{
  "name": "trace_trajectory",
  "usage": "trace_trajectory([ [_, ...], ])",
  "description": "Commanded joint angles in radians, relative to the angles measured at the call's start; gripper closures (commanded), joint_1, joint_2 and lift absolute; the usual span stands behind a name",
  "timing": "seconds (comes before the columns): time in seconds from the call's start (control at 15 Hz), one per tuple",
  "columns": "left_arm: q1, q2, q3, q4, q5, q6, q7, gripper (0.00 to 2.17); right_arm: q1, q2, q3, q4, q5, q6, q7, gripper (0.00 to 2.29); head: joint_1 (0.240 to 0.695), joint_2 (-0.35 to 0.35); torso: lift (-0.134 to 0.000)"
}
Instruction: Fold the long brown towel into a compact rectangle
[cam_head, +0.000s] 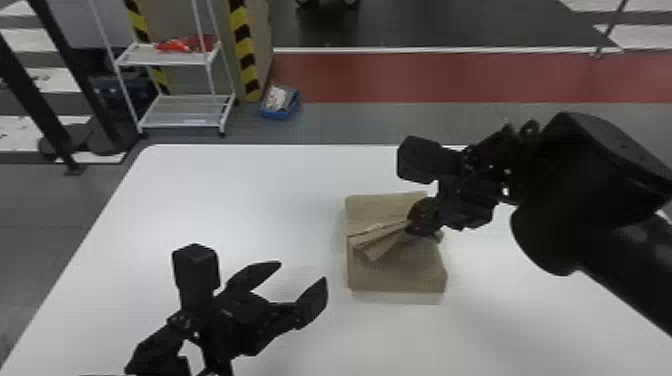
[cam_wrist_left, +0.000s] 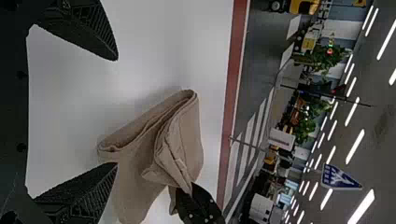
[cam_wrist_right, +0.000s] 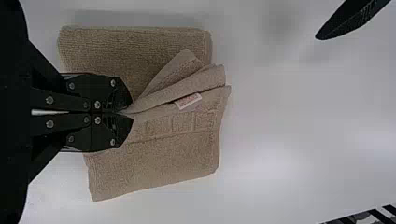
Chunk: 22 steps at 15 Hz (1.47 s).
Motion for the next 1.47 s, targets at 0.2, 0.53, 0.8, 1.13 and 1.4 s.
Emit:
trace_trajectory([
  [0.2, -0.045, -0.003, -0.101, 0.115, -0.005, -0.077, -0.034, 0.28, 0.013, 0.013, -0.028, -0.010, 0.000, 0.002, -0.005, 1.60, 0.695, -0.029, -0.120],
  [0.53, -0.092, -0.003, -0.167, 0.209, -0.005, -0.139, -0.063, 0.28, 0.025, 0.012, -0.042, -0.034, -0.005, 0.017, -0.005, 1.60, 0.695, -0.086, -0.120],
  [0.8, -0.124, -0.003, -0.208, 0.244, -0.007, -0.179, -0.064, 0.28, 0.030, 0.009, -0.045, -0.065, -0.014, 0.045, -0.001, 1.60, 0.695, -0.118, -0.120],
  [1.13, -0.190, -0.003, -0.236, 0.358, -0.014, -0.191, -0.066, 0.28, 0.040, -0.010, -0.045, -0.097, -0.019, 0.069, 0.013, 1.60, 0.695, -0.143, -0.120],
  [1.4, -0.219, -0.003, -0.245, 0.394, -0.018, -0.160, -0.068, 0.28, 0.051, -0.023, -0.046, -0.112, -0.020, 0.072, 0.015, 1.60, 0.695, -0.156, -0.120],
])
